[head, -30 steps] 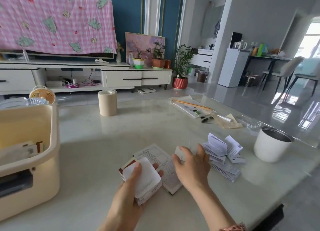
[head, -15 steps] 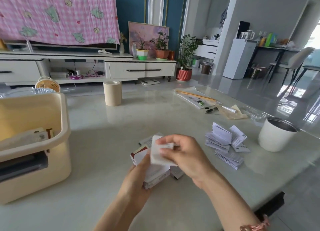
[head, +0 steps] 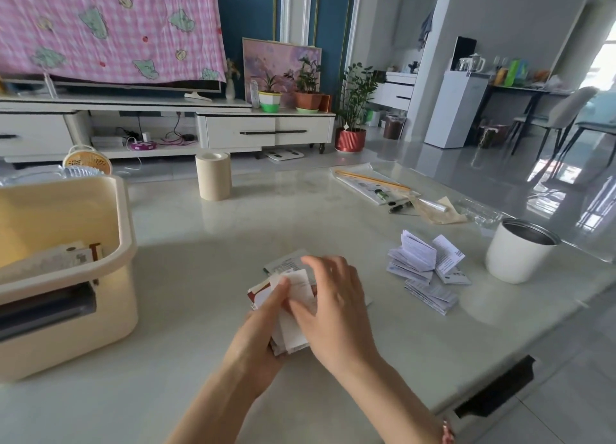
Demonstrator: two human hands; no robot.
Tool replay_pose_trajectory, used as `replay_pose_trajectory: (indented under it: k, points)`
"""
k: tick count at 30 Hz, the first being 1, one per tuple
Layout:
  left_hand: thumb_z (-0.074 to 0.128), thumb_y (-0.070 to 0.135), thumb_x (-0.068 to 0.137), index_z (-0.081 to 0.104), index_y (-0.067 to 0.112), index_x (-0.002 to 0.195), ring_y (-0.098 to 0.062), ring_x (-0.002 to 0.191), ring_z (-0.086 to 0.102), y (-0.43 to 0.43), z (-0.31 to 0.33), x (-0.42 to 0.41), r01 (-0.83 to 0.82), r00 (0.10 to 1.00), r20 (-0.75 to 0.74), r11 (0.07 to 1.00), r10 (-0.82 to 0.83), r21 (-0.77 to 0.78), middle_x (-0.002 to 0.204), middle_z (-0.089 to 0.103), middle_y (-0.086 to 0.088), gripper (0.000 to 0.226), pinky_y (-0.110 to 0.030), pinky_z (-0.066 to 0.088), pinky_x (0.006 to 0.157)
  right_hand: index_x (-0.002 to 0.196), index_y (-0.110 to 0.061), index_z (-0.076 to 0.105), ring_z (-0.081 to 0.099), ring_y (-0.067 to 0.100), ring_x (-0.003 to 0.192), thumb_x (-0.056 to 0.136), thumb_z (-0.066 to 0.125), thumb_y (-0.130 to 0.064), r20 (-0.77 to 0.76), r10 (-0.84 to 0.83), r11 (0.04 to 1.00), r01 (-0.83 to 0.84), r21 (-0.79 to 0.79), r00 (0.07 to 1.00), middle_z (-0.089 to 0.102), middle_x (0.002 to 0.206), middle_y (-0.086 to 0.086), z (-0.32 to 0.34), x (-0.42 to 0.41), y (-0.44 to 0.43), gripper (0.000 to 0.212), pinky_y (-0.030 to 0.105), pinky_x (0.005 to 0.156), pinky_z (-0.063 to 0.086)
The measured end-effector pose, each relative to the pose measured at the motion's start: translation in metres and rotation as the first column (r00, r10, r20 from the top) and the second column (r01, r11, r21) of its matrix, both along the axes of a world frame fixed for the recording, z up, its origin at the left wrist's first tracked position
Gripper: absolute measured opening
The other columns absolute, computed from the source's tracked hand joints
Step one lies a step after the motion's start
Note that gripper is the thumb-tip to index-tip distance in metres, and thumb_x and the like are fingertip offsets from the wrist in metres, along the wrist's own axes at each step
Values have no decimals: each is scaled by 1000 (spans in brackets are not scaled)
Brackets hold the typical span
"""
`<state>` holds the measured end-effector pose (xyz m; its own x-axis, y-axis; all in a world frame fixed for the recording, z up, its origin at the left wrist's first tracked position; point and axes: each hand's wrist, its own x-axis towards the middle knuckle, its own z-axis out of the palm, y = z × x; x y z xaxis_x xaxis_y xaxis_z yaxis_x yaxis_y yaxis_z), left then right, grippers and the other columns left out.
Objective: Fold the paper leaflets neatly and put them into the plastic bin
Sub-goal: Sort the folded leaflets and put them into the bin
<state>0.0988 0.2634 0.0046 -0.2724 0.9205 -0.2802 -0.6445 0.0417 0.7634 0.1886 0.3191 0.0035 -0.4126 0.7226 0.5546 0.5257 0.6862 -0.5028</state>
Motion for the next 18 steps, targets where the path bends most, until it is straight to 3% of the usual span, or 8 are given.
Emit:
replay_pose_trajectory:
  k: [1, 3, 5, 6, 9, 11, 15, 18]
  points:
    - [53, 36, 88, 64, 17, 106, -17, 71, 69, 1, 0, -1, 4, 1000, 2, 1000, -4, 9, 92, 72, -8, 28, -29, 55, 56, 116, -16, 56, 51, 20, 100, 79, 56, -40, 22, -67, 997, 66, 48, 997, 57, 109, 3, -2, 1, 0, 44, 32, 81, 46]
    - [54, 36, 87, 65, 18, 106, -18, 79, 69, 1, -2, 0, 29, 999, -25, 999, -29, 18, 96, 72, -8, 28, -32, 54, 65, 119, -18, 56, 55, 26, 101, 82, 27, -55, 121, -112, 993, 115, -16, 986, 58, 111, 5, -3, 0, -4, 60, 36, 83, 45]
    - [58, 34, 84, 66, 16, 102, -17, 79, 69, 0, -3, 4, 71, 996, -61, 997, -70, 20, 93, 73, -8, 27, -31, 54, 68, 128, -24, 48, 49, 25, 111, 79, 0, -54, 252, -54, 986, 92, -141, 966, 54, 118, 3, -4, 2, -11, 76, 33, 91, 37]
    - [59, 30, 83, 66, 16, 100, -16, 75, 69, -1, -4, 6, 84, 994, -77, 996, -81, 33, 88, 73, -7, 24, -29, 54, 66, 131, -25, 45, 47, 23, 114, 82, -2, -50, 250, -31, 983, 74, -166, 968, 54, 119, 3, -4, 3, -11, 73, 31, 93, 35]
    - [56, 23, 86, 66, 16, 98, -13, 67, 70, 0, -5, 12, 82, 994, -83, 994, -77, 69, 81, 73, -4, 17, -25, 56, 56, 129, -19, 51, 48, 25, 115, 99, 24, -36, 89, -30, 970, 51, -238, 996, 56, 121, 7, 3, 12, 3, 44, 35, 96, 37]
    - [55, 20, 85, 65, 11, 100, -15, 70, 71, 1, -4, 13, 87, 994, -73, 992, -81, 87, 85, 73, -6, 20, -27, 57, 55, 131, -12, 50, 49, 27, 116, 97, 45, -23, 10, -130, 960, 128, -250, 991, 55, 122, 12, 5, 27, 25, 36, 36, 98, 37]
    - [60, 23, 76, 67, 12, 97, -19, 82, 71, 5, -8, 9, 70, 995, -72, 994, -64, 86, 98, 73, -7, 25, -38, 57, 75, 118, -4, 59, 52, 37, 108, 86, 59, -8, -1, -454, 872, 444, -207, 891, 59, 114, 22, 3, 84, 69, 32, 38, 91, 37]
    - [61, 25, 74, 67, 15, 96, -20, 88, 70, 7, -10, 8, 70, 996, -65, 995, -65, 76, 101, 72, -7, 26, -40, 53, 85, 112, -8, 65, 54, 39, 105, 88, 59, -17, 120, -566, 764, 574, -296, 816, 62, 113, 22, -2, 127, 94, 26, 40, 85, 42]
